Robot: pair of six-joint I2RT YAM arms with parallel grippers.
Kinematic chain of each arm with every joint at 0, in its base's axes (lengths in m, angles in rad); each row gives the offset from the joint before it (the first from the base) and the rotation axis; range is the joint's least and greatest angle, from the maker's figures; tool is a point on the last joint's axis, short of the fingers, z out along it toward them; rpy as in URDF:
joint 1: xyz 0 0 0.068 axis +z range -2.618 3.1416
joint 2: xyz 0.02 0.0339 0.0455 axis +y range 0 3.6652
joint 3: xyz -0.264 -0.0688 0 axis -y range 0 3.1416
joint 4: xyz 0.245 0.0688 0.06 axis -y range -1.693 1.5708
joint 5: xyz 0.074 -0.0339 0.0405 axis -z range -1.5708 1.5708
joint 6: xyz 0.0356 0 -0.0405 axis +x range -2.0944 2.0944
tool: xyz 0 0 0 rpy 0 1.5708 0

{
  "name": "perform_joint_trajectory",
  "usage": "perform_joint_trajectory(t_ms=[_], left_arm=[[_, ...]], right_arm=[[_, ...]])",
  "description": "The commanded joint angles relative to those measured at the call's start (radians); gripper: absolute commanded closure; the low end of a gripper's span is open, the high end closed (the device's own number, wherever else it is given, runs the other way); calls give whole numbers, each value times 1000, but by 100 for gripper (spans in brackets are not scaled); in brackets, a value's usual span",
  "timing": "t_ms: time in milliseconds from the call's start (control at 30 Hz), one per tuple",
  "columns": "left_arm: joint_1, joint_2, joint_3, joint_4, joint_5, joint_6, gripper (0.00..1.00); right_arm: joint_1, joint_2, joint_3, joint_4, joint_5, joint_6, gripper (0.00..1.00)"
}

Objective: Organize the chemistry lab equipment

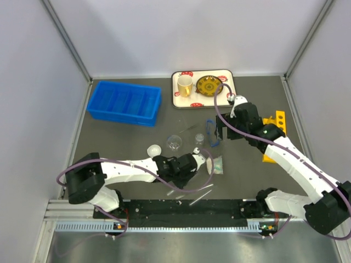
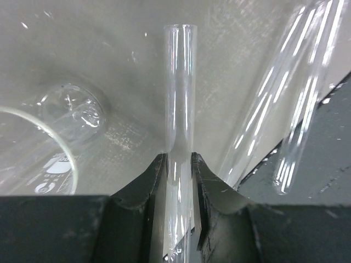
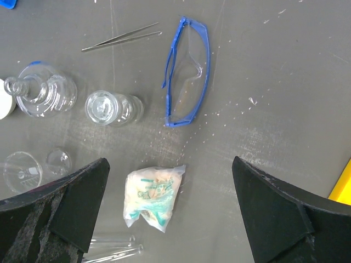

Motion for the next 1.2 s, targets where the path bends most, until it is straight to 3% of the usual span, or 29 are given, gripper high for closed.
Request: perform_joint_trajectory(t_ms=[0, 233, 500, 633, 833, 1167], left_arm=[[-3, -102, 96, -49, 25, 26, 100], [-3, -217, 214, -76, 131, 64, 100], [16, -312, 223, 92, 253, 110, 100], [77, -344, 154, 291, 417, 81, 100], [203, -335, 145, 413, 704, 53, 100], [287, -298, 154, 514, 999, 15, 100]], right_arm=[[13, -70, 66, -39, -39, 14, 5], [13, -195, 91, -102, -189, 42, 5], [13, -320, 161, -161, -407, 72, 5], [13, -343, 195, -162, -585, 92, 5], [13, -346, 226, -164, -746, 98, 5], [13, -331, 207, -173, -793, 74, 6]])
